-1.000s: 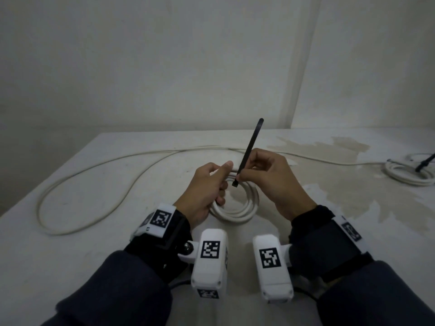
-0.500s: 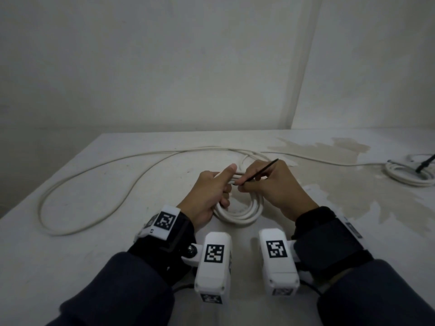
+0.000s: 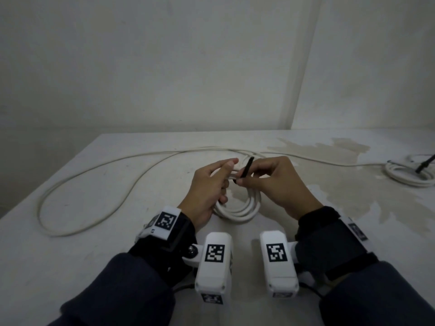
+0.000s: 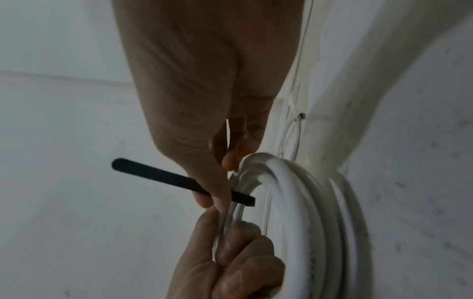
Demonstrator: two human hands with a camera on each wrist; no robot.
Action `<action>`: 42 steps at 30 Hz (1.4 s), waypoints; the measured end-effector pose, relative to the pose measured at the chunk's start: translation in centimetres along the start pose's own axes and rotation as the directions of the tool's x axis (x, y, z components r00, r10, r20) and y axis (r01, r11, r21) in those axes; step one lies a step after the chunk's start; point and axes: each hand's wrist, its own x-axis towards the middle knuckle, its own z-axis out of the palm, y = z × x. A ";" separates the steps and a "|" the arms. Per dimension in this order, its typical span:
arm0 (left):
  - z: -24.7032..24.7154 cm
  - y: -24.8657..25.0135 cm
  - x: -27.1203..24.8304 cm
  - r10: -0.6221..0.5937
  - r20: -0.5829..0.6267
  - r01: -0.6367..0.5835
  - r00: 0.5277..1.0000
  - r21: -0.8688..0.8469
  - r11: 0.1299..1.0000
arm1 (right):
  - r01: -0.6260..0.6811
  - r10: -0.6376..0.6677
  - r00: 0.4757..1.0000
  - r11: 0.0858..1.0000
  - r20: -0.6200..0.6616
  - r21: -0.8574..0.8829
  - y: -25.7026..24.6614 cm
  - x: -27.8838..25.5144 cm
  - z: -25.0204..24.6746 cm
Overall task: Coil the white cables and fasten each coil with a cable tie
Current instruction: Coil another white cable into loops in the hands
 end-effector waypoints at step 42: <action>-0.1 -0.1 0.1 0.084 -0.035 -0.084 0.996 -0.006 0.996 | -0.272 0.290 0.957 0.899 0.001 0.344 -1.4 -0.2 0.2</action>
